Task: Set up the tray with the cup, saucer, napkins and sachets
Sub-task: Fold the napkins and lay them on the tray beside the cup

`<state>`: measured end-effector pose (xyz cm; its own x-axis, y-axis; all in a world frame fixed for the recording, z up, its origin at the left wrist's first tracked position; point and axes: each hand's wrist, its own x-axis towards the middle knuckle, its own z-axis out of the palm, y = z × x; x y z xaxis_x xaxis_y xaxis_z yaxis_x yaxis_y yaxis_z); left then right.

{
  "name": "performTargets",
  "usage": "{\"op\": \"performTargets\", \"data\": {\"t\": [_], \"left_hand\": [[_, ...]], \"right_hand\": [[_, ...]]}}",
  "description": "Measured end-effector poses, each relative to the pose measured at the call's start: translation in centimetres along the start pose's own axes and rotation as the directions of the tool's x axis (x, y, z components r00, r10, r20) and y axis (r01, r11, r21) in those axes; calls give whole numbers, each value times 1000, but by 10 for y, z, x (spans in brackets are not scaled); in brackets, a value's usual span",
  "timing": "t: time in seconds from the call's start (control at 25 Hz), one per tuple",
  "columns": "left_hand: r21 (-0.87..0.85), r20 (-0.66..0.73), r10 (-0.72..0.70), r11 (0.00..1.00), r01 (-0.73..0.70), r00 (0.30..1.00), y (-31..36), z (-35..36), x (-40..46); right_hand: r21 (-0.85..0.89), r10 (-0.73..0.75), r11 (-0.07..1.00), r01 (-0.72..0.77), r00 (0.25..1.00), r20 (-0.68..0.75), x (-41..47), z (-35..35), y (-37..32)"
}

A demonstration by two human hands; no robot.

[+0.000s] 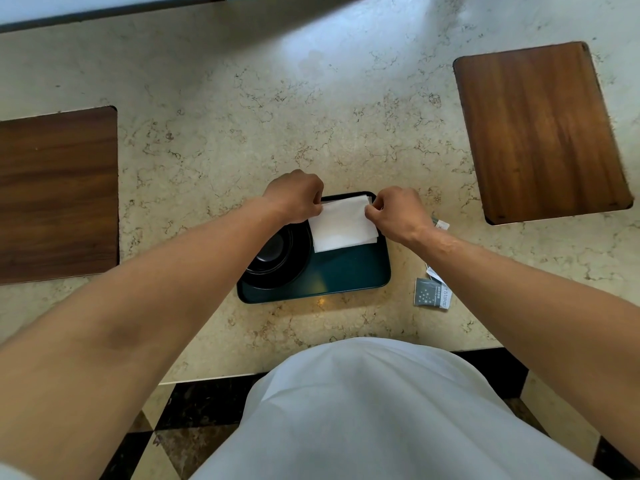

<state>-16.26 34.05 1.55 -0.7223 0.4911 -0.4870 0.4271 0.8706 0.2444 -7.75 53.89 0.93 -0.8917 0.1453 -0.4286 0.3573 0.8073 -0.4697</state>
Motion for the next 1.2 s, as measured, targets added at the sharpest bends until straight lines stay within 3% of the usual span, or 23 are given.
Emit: {"op": "performTargets", "data": {"t": [0.44,0.8,1.0,1.2], "left_hand": [[51,-17,16,999,-15,1000,0,-1,3],[66,-20,-5,998,6,1000,-8,-1,0],[41,-22,-29,999,29,999,-10,-3,-3],[-79,-80,-15,997,9,997,-9,-8,-2]], "right_hand": [[-3,-17,1000,17,1000,-25,0,-2,-3],[-86,135,988,-131,990,38,16,4,-4],[-82,119,990,-116,992,35,14,2,-3],[-11,14,1000,-15,996,-88,14,-7,-9]]}}
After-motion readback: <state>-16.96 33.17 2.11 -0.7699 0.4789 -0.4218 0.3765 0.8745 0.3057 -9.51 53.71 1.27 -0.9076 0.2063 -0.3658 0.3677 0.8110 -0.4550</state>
